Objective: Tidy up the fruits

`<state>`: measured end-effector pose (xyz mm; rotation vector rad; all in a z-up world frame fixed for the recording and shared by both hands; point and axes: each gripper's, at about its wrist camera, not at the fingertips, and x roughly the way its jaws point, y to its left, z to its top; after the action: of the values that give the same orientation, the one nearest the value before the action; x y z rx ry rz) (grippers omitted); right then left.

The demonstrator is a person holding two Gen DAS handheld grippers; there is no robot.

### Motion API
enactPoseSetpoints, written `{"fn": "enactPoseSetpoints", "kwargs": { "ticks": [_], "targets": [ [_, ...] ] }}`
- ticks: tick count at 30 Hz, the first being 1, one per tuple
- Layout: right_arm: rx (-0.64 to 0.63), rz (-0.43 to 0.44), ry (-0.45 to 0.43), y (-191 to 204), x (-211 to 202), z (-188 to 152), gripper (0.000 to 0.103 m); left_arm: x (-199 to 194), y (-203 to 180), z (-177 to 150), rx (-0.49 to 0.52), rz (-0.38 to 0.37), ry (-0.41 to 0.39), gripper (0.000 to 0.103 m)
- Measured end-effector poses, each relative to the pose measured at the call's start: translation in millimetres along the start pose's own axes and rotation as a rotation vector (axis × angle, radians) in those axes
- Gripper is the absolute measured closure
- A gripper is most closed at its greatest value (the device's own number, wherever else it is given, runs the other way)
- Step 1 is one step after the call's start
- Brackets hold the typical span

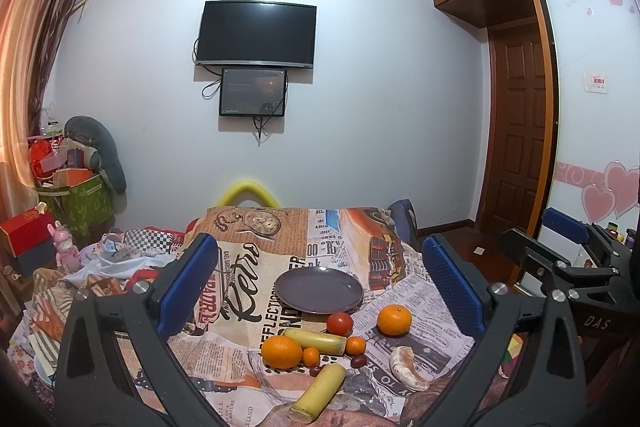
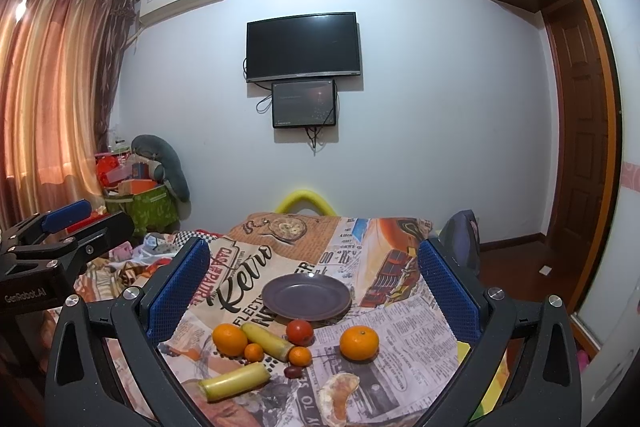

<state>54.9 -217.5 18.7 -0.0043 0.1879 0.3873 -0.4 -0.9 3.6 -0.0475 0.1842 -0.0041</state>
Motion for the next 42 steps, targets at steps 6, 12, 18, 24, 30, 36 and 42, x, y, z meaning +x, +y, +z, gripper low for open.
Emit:
{"fn": "enactPoseSetpoints", "kwargs": {
  "ticks": [6,12,18,24,30,36,42],
  "targets": [
    [0.0,-0.001,0.0,0.9,-0.2,0.2,0.0,0.0,0.8,0.0,-0.001,-0.001,0.0,0.0],
    [0.0,0.0,-0.001,1.5,-0.5,-0.2,0.0,-0.6,0.4,0.3,-0.002,-0.002,-0.001,0.0],
    [-0.001,-0.002,0.0,1.6,-0.2,0.7,0.0,-0.6,0.2,0.1,0.0,-0.001,0.0,0.0],
    [0.003,0.001,0.0,2.1,-0.8,1.5,0.0,-0.9,0.8,-0.8,-0.001,-0.003,-0.001,0.0],
    [0.003,-0.001,-0.001,2.1,-0.8,2.0,0.0,-1.0,-1.4,-1.0,0.006,-0.001,-0.004,0.0],
    [0.0,0.002,0.001,2.3,-0.9,1.2,0.0,-0.4,-2.5,-2.0,0.012,-0.001,-0.006,0.0],
    [-0.002,0.004,0.014,2.6,3.0,-1.0,0.0,-0.1,-1.7,-2.4,0.014,-0.009,0.0,0.0]
  ]
}}
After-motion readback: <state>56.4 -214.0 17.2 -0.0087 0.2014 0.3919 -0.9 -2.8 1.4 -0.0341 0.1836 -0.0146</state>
